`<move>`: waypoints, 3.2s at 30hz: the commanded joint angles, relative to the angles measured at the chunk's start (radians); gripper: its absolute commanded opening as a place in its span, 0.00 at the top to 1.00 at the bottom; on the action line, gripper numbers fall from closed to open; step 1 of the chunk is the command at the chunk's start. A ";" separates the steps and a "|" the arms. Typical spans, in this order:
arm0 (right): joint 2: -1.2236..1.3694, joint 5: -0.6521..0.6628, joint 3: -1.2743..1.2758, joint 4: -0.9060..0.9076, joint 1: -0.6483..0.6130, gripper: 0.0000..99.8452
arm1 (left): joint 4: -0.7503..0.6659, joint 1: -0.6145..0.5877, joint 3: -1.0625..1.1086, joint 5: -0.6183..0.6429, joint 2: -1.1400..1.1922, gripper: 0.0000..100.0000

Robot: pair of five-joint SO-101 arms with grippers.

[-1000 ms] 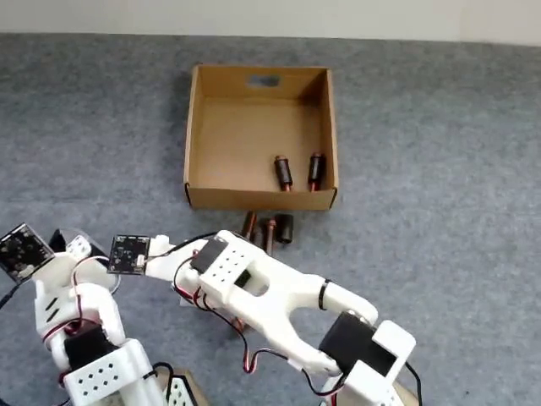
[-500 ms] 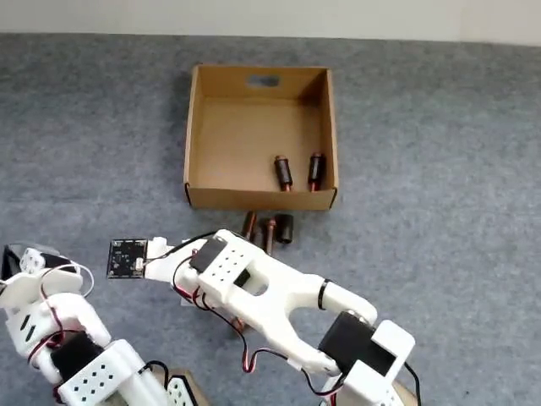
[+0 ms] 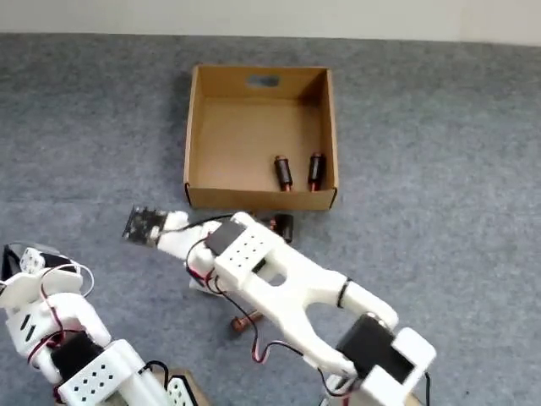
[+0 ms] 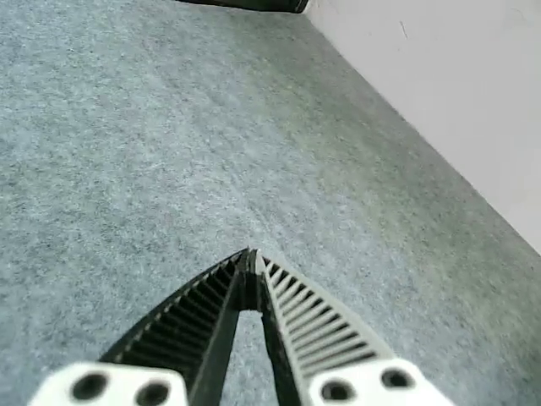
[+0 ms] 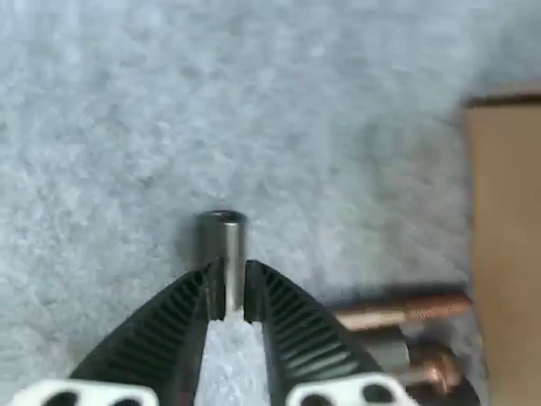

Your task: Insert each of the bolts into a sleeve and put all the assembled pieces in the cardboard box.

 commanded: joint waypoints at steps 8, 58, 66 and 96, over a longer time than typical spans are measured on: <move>-0.341 -0.180 0.134 0.019 0.168 0.96 | -0.014 0.067 0.016 0.005 -0.005 0.99; 0.013 -0.175 -0.059 0.012 0.016 0.99 | 0.000 0.105 0.016 -0.100 -0.008 0.99; -0.352 -0.222 0.179 0.025 0.180 0.99 | 0.000 0.116 0.016 -0.100 -0.007 0.99; -0.659 -0.077 0.598 0.170 0.889 0.84 | 0.000 0.117 0.016 -0.100 -0.007 0.99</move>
